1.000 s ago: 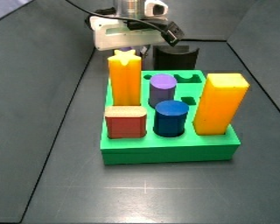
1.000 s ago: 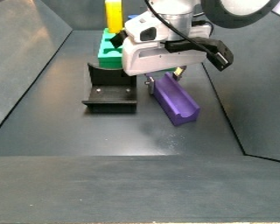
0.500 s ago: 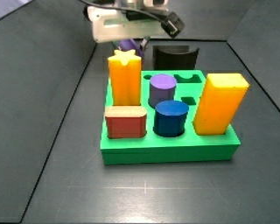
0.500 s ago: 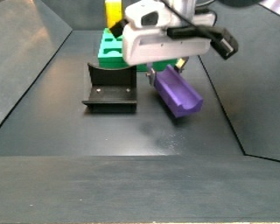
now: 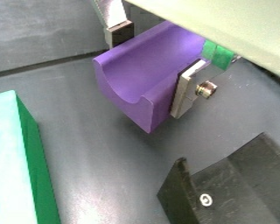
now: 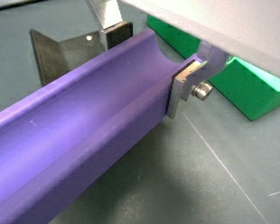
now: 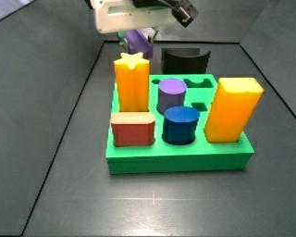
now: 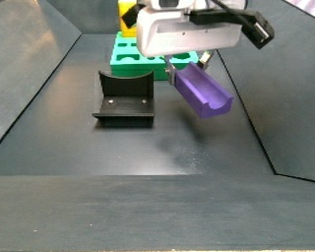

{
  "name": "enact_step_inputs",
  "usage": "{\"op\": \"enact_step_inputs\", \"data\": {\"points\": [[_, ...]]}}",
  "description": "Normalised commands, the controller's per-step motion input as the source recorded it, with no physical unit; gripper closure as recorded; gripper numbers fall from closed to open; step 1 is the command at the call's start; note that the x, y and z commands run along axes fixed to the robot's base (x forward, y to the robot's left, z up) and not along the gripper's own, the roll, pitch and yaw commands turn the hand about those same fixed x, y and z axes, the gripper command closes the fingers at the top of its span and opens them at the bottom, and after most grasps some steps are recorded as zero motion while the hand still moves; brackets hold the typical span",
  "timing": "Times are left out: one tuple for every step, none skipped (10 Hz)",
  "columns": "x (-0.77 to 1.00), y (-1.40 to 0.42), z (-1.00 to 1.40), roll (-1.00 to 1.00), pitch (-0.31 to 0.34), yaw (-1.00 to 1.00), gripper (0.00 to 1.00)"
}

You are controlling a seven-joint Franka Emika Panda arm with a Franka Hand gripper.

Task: Pick up the arch object. Move up. Place the arch object on the fixture. Regrasp the arch object. Move to above the board. Insert the arch object.
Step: Place the arch object on the fixture.

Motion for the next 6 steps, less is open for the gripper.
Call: {"op": "enact_step_inputs", "data": {"points": [[-0.01, -0.01, 1.00, -0.02, 0.019, 0.00, 1.00], [-0.01, 0.00, 1.00, -0.04, 0.033, 0.00, 1.00], [-0.02, -0.01, 1.00, -0.07, 0.048, 0.01, 1.00], [-0.02, -0.01, 1.00, -0.09, 0.055, 0.01, 1.00], [-0.02, 0.00, 1.00, -0.11, 0.058, 0.00, 1.00], [-0.03, 0.00, 1.00, -0.13, 0.059, -0.01, 1.00]]}}
